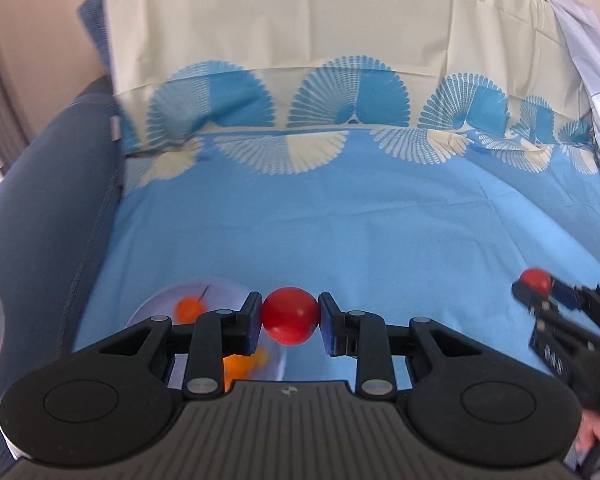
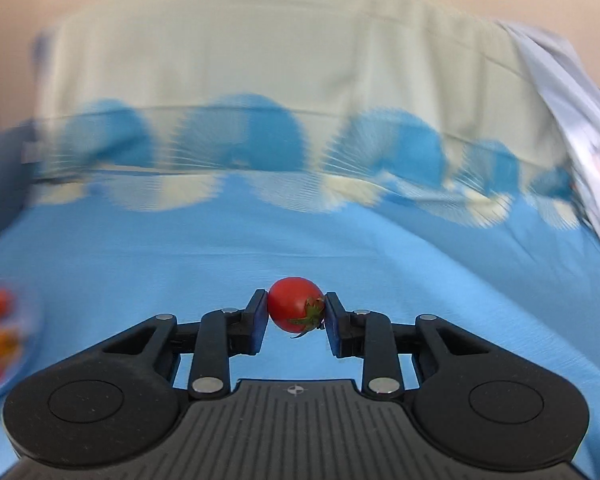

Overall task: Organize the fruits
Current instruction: 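Carry both red cherry tomatoes over the lavender plate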

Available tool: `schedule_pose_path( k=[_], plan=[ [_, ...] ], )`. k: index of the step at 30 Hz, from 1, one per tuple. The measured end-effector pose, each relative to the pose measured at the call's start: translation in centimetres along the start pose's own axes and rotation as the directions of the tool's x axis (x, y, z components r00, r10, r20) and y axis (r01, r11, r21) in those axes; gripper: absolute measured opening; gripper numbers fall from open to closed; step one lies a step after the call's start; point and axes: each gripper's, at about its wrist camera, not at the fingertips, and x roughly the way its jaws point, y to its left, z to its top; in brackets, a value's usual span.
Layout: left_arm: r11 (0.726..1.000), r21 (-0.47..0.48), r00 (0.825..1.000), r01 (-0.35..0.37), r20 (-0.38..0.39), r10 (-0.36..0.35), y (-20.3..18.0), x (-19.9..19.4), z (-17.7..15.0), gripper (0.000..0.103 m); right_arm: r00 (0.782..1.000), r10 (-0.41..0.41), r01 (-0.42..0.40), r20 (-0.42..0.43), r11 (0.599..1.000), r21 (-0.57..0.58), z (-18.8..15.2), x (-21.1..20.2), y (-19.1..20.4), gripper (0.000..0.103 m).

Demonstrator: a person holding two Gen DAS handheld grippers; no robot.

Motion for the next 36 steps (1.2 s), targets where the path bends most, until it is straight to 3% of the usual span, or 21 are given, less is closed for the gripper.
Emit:
schedule_pose_path(
  k=[4,9,14,21,36],
  plan=[
    [0.999,-0.017,0.999,-0.044,-0.015,0.044,2.8,-3.8,-4.1,0.033,0.988,0.147,-0.148,-0.048,0.989,-0.006,-0.6,-6.3,4.3,0.031],
    [0.994,-0.060,0.995,-0.096,-0.017,0.095,6.4,-7.9,-8.7,0.033,0.953,0.293,-0.295,-0.074,0.955,-0.010,-0.6,-11.8,9.2,0.031],
    [0.987,-0.104,0.993,-0.119,-0.001,0.119,8.7,-11.5,-12.2,0.033,0.926,0.369,-0.373,-0.073,0.926,-0.053,-0.5,-16.0,12.9,0.032],
    [0.983,-0.162,0.995,-0.089,0.024,0.094,10.2,-14.4,-15.1,0.033,0.921,0.387,-0.390,-0.051,0.904,-0.178,-1.3,-20.0,16.1,0.032],
    [0.982,-0.172,0.994,-0.081,0.060,0.093,10.1,-15.8,-15.3,0.034,0.922,0.387,-0.380,-0.013,0.898,-0.221,-1.2,-21.4,16.5,0.032]
  ],
)
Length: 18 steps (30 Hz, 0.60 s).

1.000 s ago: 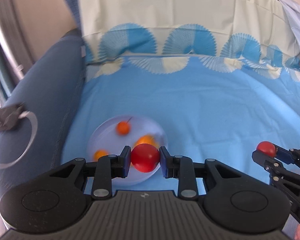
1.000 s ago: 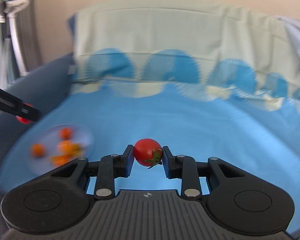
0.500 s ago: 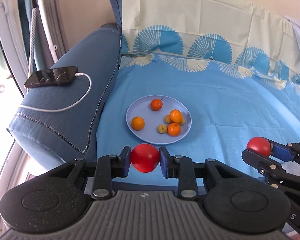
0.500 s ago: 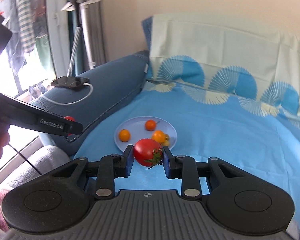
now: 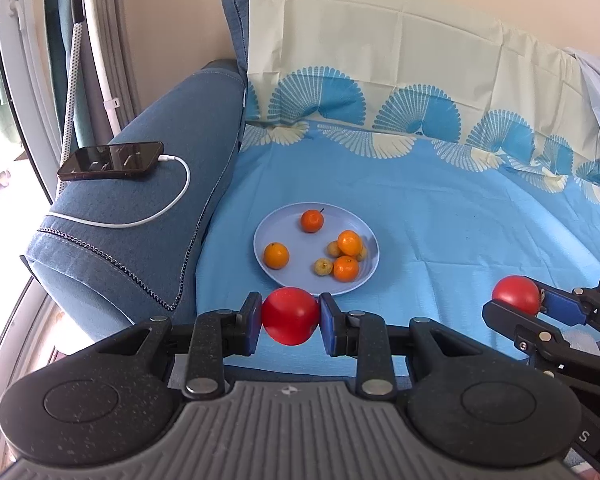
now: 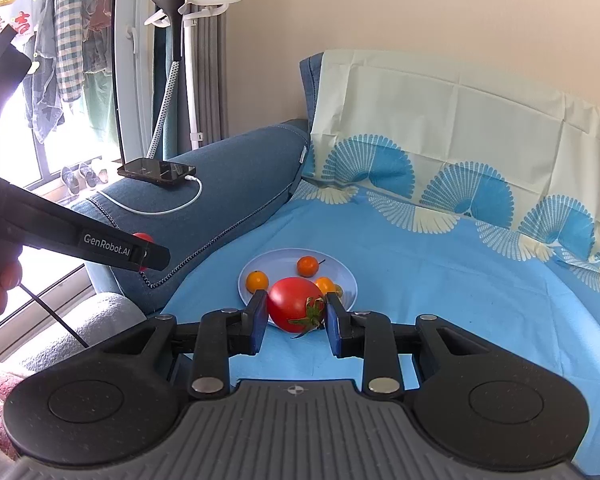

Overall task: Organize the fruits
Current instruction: 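Carry both red cherry tomatoes over the lavender plate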

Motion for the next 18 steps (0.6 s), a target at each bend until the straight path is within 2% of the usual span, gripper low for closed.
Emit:
schedule_pose_path(
  k=[18],
  plan=[
    [1.000,-0.022,0.999,-0.007,-0.037,0.006,0.5,2.2,0.5,0.034,0.999,0.004,-0.004,-0.046,1.000,0.019,-0.3,1.4,-0.3,0.032]
  ],
)
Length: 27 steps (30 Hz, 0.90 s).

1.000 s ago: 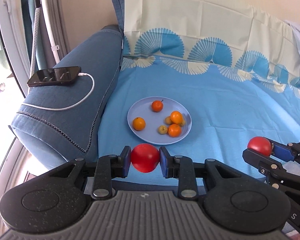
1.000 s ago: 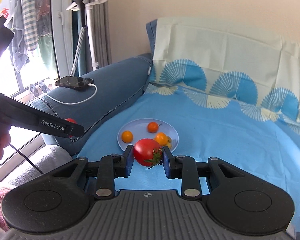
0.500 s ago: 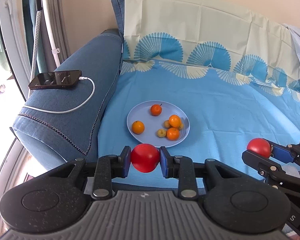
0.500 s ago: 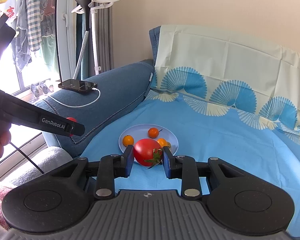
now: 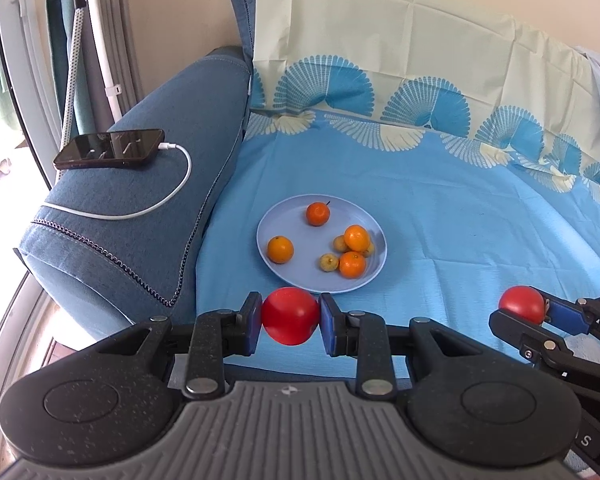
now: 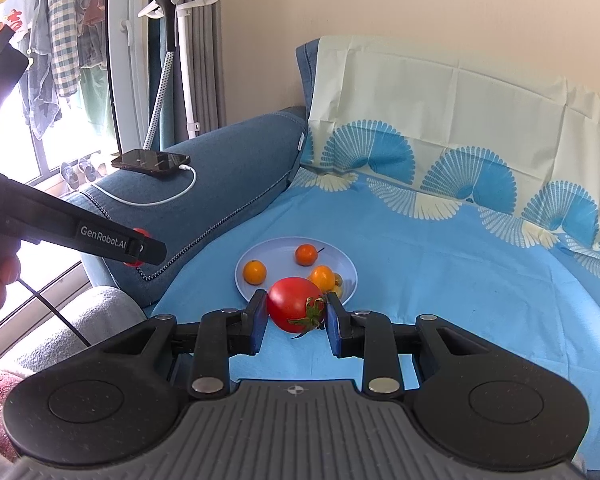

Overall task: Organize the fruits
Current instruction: 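Carry both red cherry tomatoes over the lavender plate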

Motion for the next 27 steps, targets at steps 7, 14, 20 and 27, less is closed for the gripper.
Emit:
schedule_pose_path(
  k=[7,14,20,27],
  plan=[
    [1.000,-0.020,1.000,-0.007,-0.017,0.006,0.7,1.4,0.7,0.034,1.000,-0.004,0.004,-0.026,1.000,0.013,0.1,1.3,-0.2,0.032],
    [0.999,-0.036,0.999,-0.015,-0.033,0.014,1.4,3.3,2.2,0.034,0.999,0.003,-0.002,-0.045,1.000,0.021,0.9,3.4,-0.6,0.032],
    [0.999,-0.039,0.999,-0.020,-0.039,0.018,1.7,5.1,3.8,0.034,0.999,0.009,-0.007,-0.051,1.000,0.026,1.9,5.5,-1.0,0.032],
    [0.999,-0.042,0.998,-0.017,-0.060,0.015,2.0,7.5,5.3,0.034,0.998,0.015,-0.012,-0.065,0.999,0.044,3.0,8.5,-1.8,0.032]
  ],
)
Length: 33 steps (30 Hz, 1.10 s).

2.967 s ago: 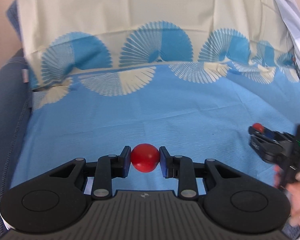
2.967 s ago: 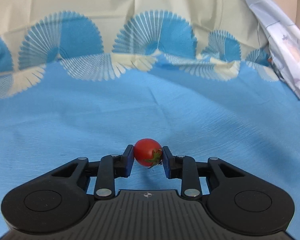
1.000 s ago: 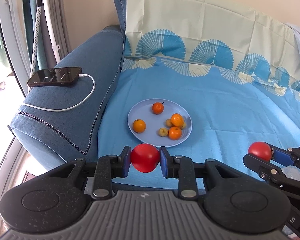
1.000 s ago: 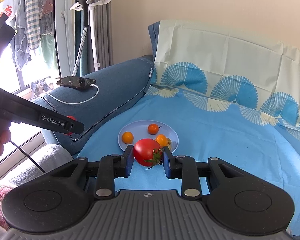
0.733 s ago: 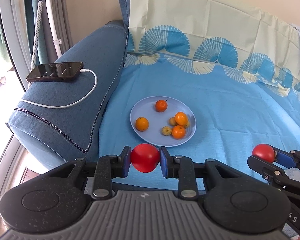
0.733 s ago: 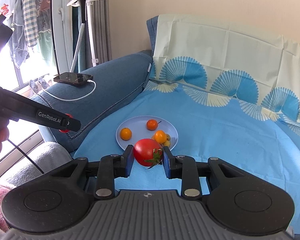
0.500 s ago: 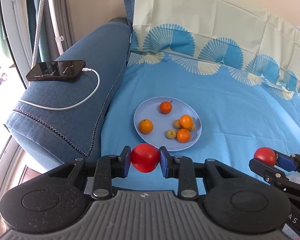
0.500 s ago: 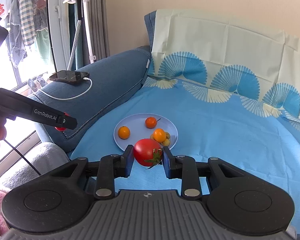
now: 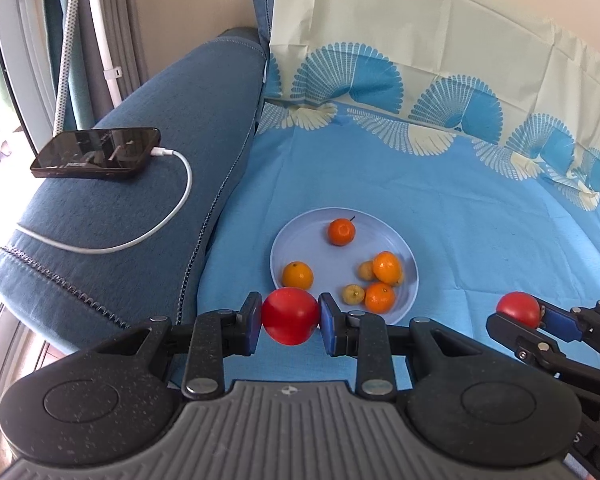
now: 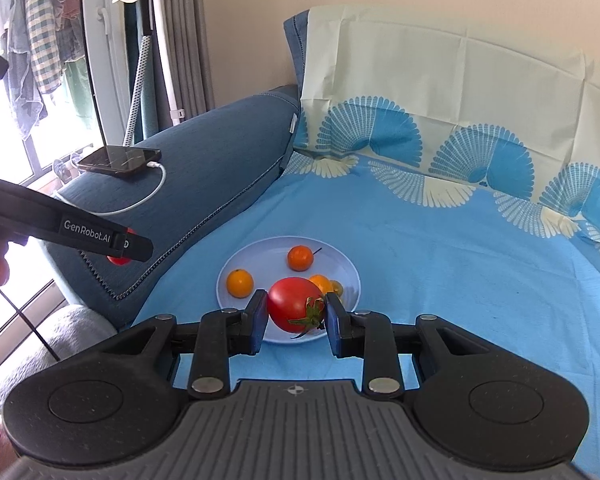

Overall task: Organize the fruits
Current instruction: 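Carry both red cherry tomatoes over the lavender plate, then lower both cherry tomatoes onto the plate and open both tools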

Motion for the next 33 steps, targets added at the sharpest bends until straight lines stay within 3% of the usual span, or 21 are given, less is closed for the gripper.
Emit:
schedule_pose_path(
  k=[12,21,33],
  plan=[
    [0.999,0.039,0.999,-0.010,-0.052,0.012,-1.1,7.3,2.6,0.033,0.999,0.006,-0.007,-0.048,1.000,-0.021,1.8,7.7,-1.2,0.032],
    [0.996,0.089,0.995,0.003,-0.096,0.006,-1.7,14.1,4.2,0.033,0.995,0.024,-0.021,-0.098,0.999,0.035,3.5,14.8,-3.2,0.032],
    [0.979,0.203,0.995,-0.008,-0.095,0.027,-3.1,18.7,3.8,0.037,0.982,0.067,-0.050,-0.176,0.993,0.103,3.8,20.8,-4.3,0.032]
  ],
)
